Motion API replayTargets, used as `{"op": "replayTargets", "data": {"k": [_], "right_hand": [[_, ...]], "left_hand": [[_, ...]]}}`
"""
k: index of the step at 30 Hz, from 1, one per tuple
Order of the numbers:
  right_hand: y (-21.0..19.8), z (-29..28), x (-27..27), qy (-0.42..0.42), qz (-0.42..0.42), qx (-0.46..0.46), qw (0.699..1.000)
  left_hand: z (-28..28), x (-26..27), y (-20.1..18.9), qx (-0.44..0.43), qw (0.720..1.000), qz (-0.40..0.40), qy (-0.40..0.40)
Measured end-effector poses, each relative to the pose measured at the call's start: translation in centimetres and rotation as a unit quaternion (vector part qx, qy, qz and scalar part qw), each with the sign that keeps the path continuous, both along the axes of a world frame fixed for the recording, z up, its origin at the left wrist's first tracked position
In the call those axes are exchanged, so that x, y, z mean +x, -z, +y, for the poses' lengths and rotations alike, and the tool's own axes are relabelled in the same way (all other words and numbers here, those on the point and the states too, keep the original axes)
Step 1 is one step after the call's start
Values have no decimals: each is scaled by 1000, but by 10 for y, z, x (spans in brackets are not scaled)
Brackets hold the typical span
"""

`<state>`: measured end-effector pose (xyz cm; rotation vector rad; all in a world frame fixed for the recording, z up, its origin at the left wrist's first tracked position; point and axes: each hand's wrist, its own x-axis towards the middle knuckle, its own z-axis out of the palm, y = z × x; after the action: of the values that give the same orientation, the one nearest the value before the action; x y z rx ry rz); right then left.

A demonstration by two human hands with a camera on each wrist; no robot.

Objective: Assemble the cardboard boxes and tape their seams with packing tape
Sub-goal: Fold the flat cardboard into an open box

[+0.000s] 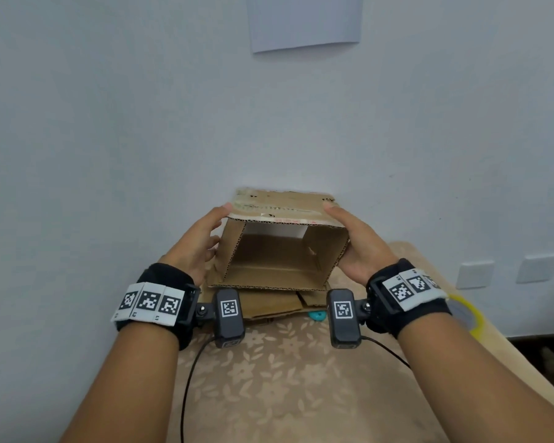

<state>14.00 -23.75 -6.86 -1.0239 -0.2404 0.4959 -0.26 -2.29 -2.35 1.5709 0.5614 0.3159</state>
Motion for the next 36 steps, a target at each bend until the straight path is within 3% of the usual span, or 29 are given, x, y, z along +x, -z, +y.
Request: {"op": "replayTargets", "data": {"k": [6, 14, 22, 27, 36], "right_hand": [[5, 6, -2, 58, -85, -137, 985], [11, 11, -7, 201, -160, -101, 961], [12, 17, -11, 168, -209, -133, 954], [17, 16, -13, 212, -223, -153, 939], [23, 13, -11, 164, -222, -149, 949]], "left_hand": [[0, -5, 1, 39, 999, -4, -4], [1, -7, -2, 128, 992, 5, -6], [-4, -4, 2, 55, 996, -64, 2], [2, 1, 6, 44, 994, -99, -29], [12, 3, 18, 117, 990, -77, -36]]}}
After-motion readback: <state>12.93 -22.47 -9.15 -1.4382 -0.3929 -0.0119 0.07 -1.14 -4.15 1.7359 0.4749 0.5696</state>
